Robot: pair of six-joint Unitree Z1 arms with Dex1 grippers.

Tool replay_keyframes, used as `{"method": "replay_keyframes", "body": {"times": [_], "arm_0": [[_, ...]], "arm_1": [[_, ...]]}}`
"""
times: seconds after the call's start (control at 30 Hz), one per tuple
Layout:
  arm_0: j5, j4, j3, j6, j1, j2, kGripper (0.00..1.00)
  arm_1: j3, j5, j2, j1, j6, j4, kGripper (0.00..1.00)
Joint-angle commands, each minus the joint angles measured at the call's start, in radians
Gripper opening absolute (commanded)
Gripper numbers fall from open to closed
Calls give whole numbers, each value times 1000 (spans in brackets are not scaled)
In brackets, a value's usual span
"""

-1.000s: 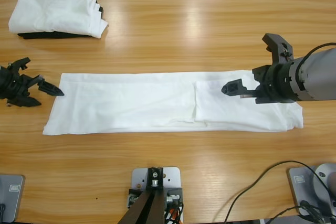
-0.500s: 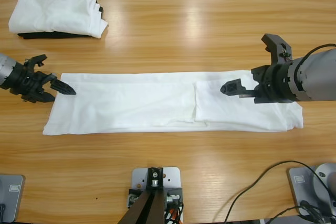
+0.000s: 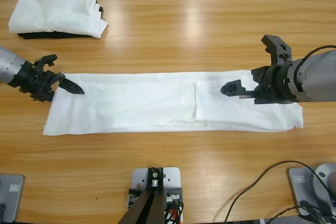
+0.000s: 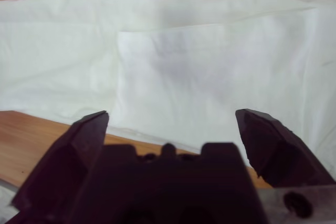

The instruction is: Fold clothes

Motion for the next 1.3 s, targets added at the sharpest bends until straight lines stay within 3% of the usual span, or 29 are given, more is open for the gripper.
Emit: {"method": "replay_keyframes", "body": {"times": [0.03, 0.1, 0.2, 0.23, 0.5, 0.83, 1.13, 1.3], "arm_0": [[-20, -91, 97, 13, -49, 168, 652], [-19, -94, 99, 14, -55, 157, 463], [1, -89, 97, 12, -55, 119, 39], [17, -86, 97, 10, -55, 105, 0], [95, -50, 78, 15, -73, 8, 0], [300, 258, -138, 9, -63, -80, 0], [395, 477, -324, 182, 232, -62, 0], [433, 524, -349, 228, 315, -56, 0]], "arm_1": [[34, -3, -7, -12, -2, -9, 1000], [34, -1, -6, -13, -2, -9, 1000], [39, 2, 1, -12, -2, -9, 1000], [39, 3, 3, -12, -2, -10, 1000], [44, 10, 11, -13, -2, -15, 1000], [58, 19, 22, -12, -2, -15, 1000], [73, 16, 10, -22, 3, -19, 1000], [70, 20, 28, -27, 6, -35, 1000]]}}
